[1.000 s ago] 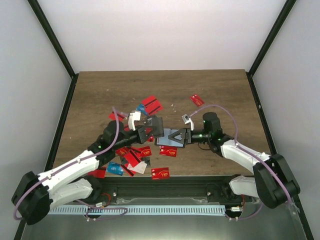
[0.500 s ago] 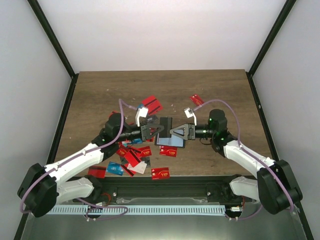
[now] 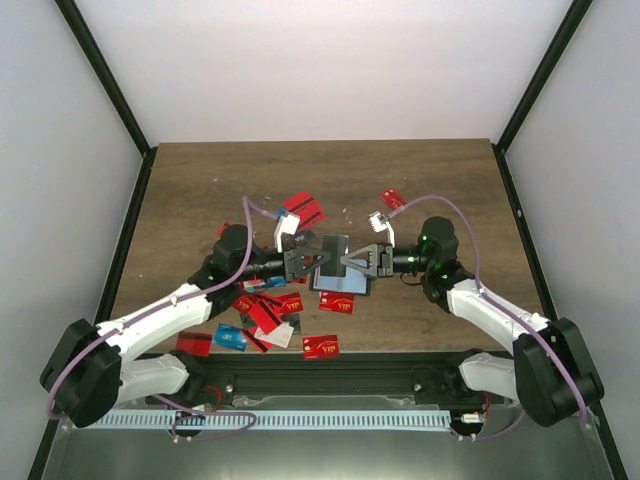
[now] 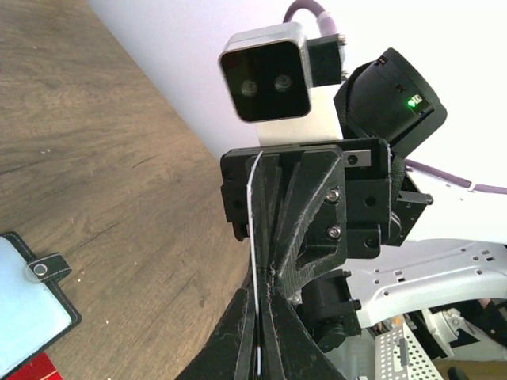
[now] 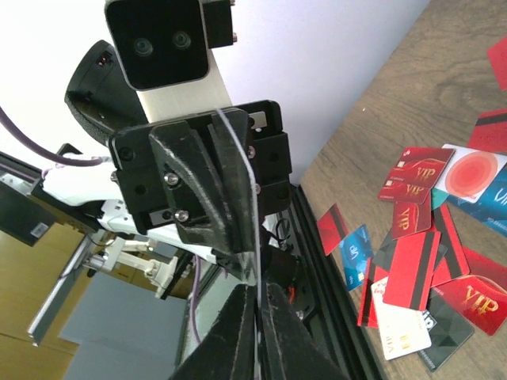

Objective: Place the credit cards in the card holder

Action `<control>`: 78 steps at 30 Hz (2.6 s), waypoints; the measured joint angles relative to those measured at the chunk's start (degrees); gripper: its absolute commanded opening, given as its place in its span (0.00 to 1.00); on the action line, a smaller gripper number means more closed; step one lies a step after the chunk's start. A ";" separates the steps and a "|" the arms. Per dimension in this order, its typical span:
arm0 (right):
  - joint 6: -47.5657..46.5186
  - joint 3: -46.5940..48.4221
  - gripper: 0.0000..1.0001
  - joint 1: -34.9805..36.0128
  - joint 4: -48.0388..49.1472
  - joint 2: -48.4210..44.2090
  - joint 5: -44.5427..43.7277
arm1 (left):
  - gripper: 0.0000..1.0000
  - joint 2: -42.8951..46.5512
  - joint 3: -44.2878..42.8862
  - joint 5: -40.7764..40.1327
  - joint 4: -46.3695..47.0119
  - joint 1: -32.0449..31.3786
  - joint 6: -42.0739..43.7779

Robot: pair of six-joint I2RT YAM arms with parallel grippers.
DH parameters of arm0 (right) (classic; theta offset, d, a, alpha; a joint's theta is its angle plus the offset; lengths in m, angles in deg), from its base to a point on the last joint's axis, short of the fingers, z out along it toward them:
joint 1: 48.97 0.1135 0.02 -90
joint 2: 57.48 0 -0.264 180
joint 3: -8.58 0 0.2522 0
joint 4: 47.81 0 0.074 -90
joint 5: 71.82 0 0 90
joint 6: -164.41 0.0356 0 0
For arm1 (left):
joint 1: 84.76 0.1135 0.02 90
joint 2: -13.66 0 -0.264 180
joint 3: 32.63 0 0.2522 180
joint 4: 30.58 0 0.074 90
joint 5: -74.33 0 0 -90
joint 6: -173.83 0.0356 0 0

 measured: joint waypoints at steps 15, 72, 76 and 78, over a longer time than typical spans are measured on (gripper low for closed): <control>-4.28 -0.48 0.01 -3.82 -14.36 1.81 -6.36 | 0.53 -7.23 -2.49 -10.36 -9.01 0.50 4.85; -9.97 3.04 0.01 -4.63 -24.59 24.59 -19.39 | 0.19 -30.67 -11.37 -27.30 -29.42 2.47 13.00; -9.57 3.08 0.01 -4.63 -23.52 25.70 -18.49 | 0.18 -30.71 -11.37 -26.91 -29.42 2.47 13.03; -9.29 3.37 0.01 -4.63 -23.37 26.32 -18.16 | 0.18 -30.75 -11.37 -26.71 -29.42 2.47 13.05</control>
